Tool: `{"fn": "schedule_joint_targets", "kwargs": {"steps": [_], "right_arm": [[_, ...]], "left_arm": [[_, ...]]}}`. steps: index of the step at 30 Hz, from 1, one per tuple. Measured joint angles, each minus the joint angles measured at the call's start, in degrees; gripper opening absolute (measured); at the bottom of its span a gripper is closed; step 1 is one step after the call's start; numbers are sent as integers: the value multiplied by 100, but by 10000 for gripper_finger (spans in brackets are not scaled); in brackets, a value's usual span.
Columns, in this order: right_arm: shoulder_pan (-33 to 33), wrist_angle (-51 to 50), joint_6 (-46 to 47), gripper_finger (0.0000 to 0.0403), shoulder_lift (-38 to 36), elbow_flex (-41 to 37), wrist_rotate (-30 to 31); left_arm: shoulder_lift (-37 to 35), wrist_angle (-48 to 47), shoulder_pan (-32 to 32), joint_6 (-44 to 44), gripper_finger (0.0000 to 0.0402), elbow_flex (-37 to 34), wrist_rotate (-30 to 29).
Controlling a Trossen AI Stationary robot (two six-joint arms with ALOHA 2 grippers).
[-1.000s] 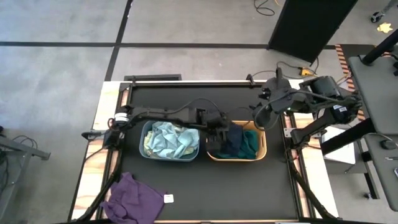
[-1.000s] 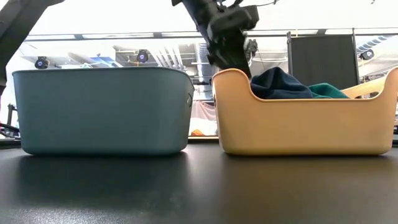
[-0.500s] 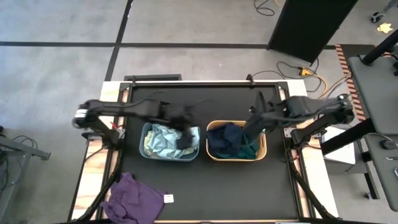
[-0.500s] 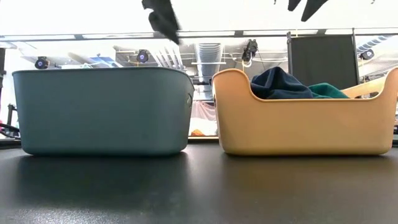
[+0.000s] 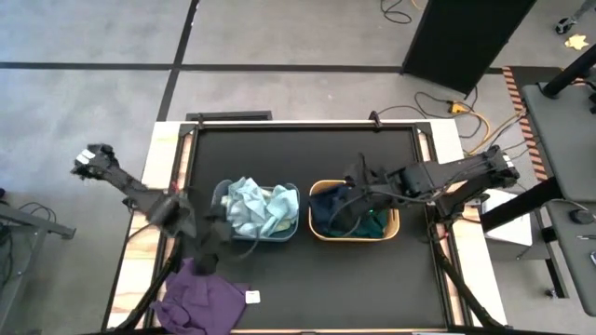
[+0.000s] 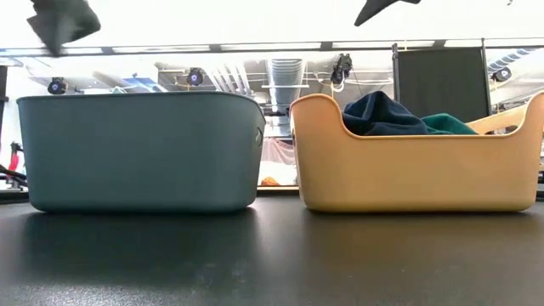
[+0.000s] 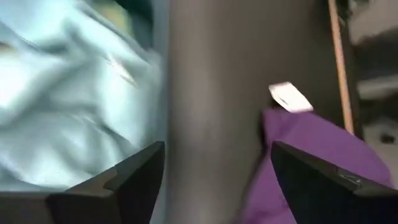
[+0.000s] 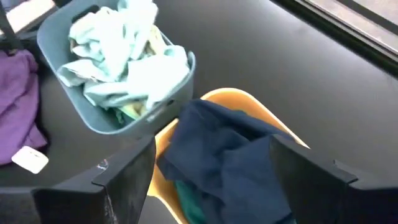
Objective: Sort towels by color in basket
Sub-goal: Put the violet towel into the yellow bin
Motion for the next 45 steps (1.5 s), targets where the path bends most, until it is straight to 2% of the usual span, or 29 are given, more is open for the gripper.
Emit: {"fn": "schedule_joint_targets", "kwargs": {"steps": [6, 13, 19, 23, 30, 31, 33, 39, 42, 45], "right_arm": [[28, -15, -480, 291, 177, 640, -8], [253, -33, -935, 278, 209, 1389, -3], [1079, -100, -926, 262, 209, 1819, -45], [1774, -102, -718, 253, 209, 1878, -24], [2562, -110, 42, 245, 263, 1788, 5], [2616, -107, 113, 246, 300, 1787, 29], [2725, -109, 172, 249, 428, 1776, 130], [2734, -105, 442, 256, 1138, 1763, 147], [2726, -107, 615, 255, 1549, 1763, 147], [2726, -106, 833, 249, 1966, 1763, 135]], "left_arm": [[302, 15, -1406, -1745, 278, -267, 195], [1293, 34, -2239, -3207, 278, -271, 1602], [2377, 292, -2675, -4031, 278, -272, 2395], [3205, 318, -2672, -4052, 278, -273, 2748], [4139, 275, -1952, -2957, 278, -119, 3113], [4183, 229, -1790, -2752, 278, -42, 3005], [4226, 229, -1393, -2331, 278, 169, 2415], [4390, 991, -285, -784, 278, 1020, 65], [4483, 1610, 132, -211, 278, 1366, -458], [4553, 2370, 421, 250, 278, 1709, -592]]}}
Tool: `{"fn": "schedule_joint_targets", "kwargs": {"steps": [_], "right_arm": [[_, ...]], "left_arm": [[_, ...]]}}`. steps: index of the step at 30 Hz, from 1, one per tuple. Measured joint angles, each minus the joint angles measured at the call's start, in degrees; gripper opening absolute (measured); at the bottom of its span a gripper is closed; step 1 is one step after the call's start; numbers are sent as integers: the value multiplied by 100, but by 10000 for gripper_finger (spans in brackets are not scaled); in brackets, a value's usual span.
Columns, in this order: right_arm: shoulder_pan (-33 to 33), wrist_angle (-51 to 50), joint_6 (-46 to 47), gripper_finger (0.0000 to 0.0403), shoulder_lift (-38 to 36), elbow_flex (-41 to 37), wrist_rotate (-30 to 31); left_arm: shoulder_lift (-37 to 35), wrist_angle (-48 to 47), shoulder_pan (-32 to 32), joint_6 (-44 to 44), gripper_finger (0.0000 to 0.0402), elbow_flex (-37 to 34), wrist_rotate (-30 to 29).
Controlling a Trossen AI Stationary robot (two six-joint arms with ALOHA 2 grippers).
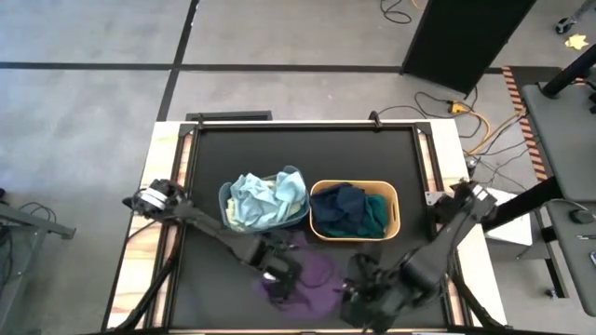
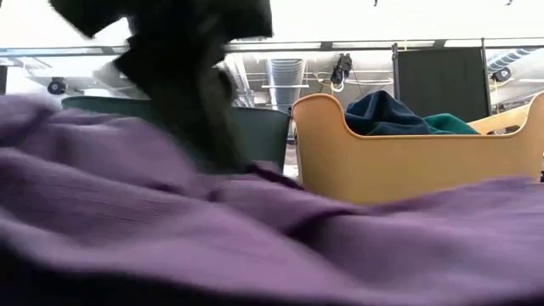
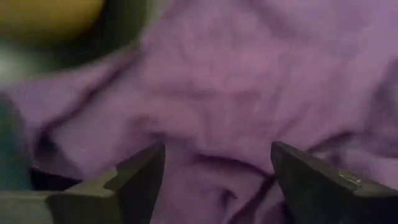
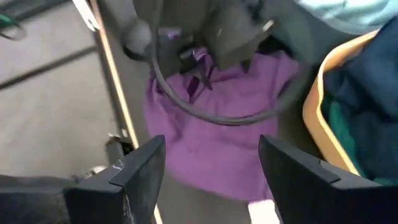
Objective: Sort towels by color in basket
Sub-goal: Put the violet towel into the yellow bin
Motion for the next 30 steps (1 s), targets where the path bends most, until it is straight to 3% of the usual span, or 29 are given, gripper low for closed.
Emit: {"fn": "schedule_joint_targets", "kwargs": {"steps": [7, 13, 17, 23, 30], "right_arm": [[11, -171, 609, 240, 728, -4, -256], [11, -136, 1474, 251, 1353, -4, -286], [-14, 280, 2173, 264, 1848, 48, -308], [-297, 637, 2461, 270, 2792, 677, -309], [-752, 380, 2446, 241, 3579, 1056, -666]], "left_arm": [[112, 302, 114, 613, 278, 796, 95], [-74, -710, -189, 948, 278, 1398, 74], [-576, -1201, -597, 1278, 278, 1459, -352], [-1565, -1848, -1067, 816, 278, 890, -1376], [-2901, -1815, -859, -729, 278, -521, -2518]]}}
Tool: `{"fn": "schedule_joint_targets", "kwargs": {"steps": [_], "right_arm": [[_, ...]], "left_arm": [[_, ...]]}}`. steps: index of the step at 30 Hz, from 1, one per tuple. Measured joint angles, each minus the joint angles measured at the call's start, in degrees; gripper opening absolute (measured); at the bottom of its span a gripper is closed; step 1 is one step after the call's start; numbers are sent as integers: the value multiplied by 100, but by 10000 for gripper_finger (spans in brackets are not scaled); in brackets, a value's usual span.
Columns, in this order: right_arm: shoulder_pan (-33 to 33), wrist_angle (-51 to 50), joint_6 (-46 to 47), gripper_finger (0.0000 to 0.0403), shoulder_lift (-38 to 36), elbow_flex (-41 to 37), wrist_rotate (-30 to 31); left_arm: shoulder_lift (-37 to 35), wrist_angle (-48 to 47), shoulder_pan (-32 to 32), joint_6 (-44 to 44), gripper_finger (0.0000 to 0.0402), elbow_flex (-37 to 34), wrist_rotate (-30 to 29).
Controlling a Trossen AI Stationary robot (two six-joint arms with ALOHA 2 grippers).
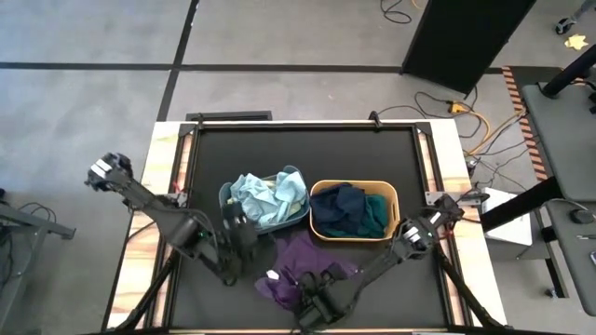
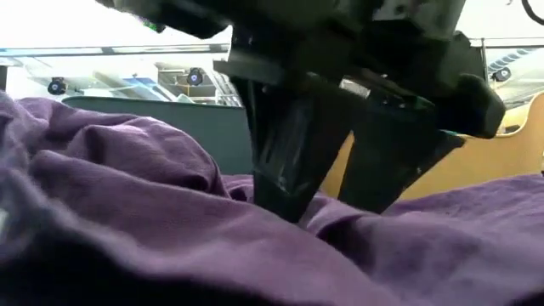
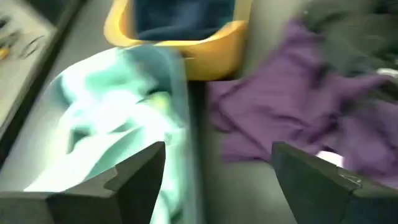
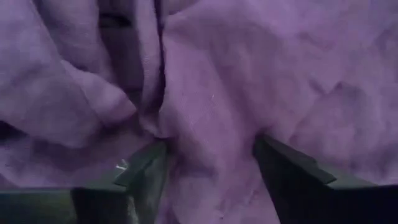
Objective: Sort towels by color in basket
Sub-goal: Put the violet towel into the yellow bin
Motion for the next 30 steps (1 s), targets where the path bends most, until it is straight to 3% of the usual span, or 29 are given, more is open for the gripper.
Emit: {"fn": "schedule_joint_targets", "kwargs": {"steps": [5, 9, 15, 18, 25, 30], "right_arm": [[-204, -159, 150, 156, 118, 19, -379], [-228, -468, 255, 39, -37, -3, -492], [-43, -979, 317, 10, -836, 8, -610], [107, -1341, 517, 9, -1554, 140, -14], [236, -2859, 1010, 9, -3126, 159, 2388], [-124, -2937, 184, 9, -4018, -76, 3000]], "left_arm": [[-558, 1000, 493, -184, 278, -1055, -160], [-523, 2201, 772, 909, 271, -1625, 259], [-60, 2443, 1165, 1416, 244, -1748, 315], [141, 2502, 1332, 1568, 233, -1746, 449], [521, 2849, 1463, 1755, 230, -1746, 1379], [468, 2928, 1339, 1699, 230, -1746, 1985]]}}
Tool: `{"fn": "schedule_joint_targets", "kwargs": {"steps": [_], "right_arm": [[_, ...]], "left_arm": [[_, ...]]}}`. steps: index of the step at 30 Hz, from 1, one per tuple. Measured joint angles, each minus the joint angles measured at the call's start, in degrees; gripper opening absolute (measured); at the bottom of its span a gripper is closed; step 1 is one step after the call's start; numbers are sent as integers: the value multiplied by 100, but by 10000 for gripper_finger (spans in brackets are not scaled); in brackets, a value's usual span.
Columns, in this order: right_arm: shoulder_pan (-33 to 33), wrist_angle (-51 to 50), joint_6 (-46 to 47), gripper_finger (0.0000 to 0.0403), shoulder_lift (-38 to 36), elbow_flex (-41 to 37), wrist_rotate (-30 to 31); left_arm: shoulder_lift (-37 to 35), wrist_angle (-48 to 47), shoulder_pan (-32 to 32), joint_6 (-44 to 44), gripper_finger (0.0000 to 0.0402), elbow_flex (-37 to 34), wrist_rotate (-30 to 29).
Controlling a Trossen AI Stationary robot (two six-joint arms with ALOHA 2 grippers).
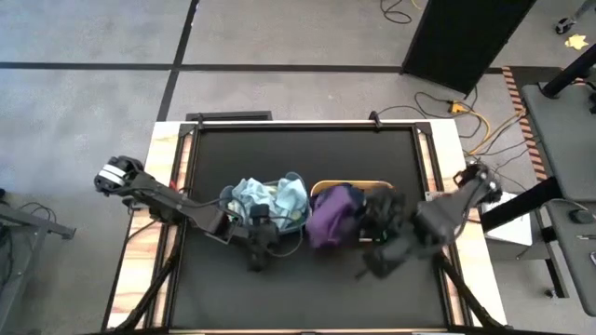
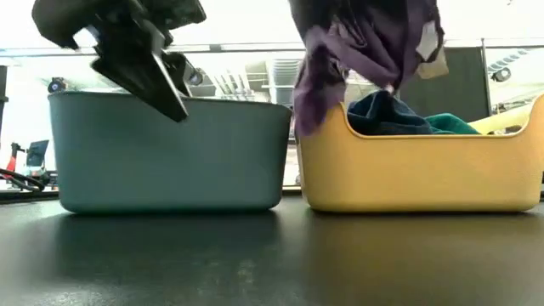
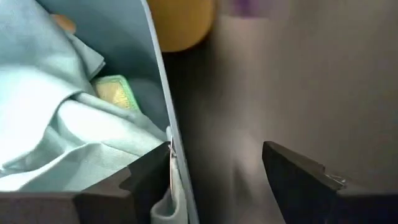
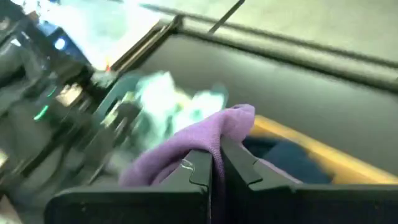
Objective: Sort towels by color in basket
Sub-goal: Put the violet towel into the yellow bin
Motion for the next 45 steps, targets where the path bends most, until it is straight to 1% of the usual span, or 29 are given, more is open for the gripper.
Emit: {"fn": "schedule_joint_targets", "kwargs": {"steps": [3, 6, 9, 13, 16, 20, 25, 27, 31, 32, 34, 37, 40, 42, 45], "right_arm": [[-325, -5, -658, 9, -390, -161, 57], [-694, -1, -1328, 9, -675, -299, -214], [-998, 12, -1845, 9, -846, -533, -743], [-1304, 11, -2088, 9, -1094, -1120, -1733], [-1443, 8, -1990, 9, -1305, -1836, -2313], [-1634, 8, -1624, 9, -1577, -2933, -2824], [-2025, 98, -1341, 9, -1652, -4140, -3718], [-2210, 379, -1316, 9, -1618, -4532, -3955], [-2561, 1856, -1533, 9, -1535, -5235, -4139], [-2659, 2070, -1511, 9, -1483, -5381, -4140], [-2875, 2146, -1142, 13, -1367, -5653, -4221], [-3145, 2114, -984, 36, -1244, -5916, -4620], [-3205, 1945, -1039, 80, -1253, -5899, -4988], [-3180, 1527, -891, 116, -1296, -5681, -5085], [-3076, 700, -710, 170, -1438, -5079, -5047]], "left_arm": [[-136, -23, -126, -71, 230, 2, 128], [-243, -64, -213, -143, 230, 7, 156], [-365, -97, -232, -203, 230, 7, 137], [-552, -215, -223, -256, 230, 9, 84], [-737, -555, -232, -269, 230, 115, 72], [-1029, -1094, -262, -316, 230, 279, 64], [-1388, -1170, -265, -415, 230, 401, 25], [-1494, -1178, -262, -469, 230, 454, -113], [-1644, -1175, -256, -510, 230, 556, -397], [-1667, -1175, -258, -512, 230, 568, -451], [-1721, -1188, -258, -520, 230, 568, -545], [-1790, -1253, -256, -641, 230, 568, -572], [-1865, -1464, -258, -750, 230, 568, -537], [-1952, -1674, -262, -793, 230, 568, -363], [-2190, -1999, -264, -936, 230, 568, -232]]}}
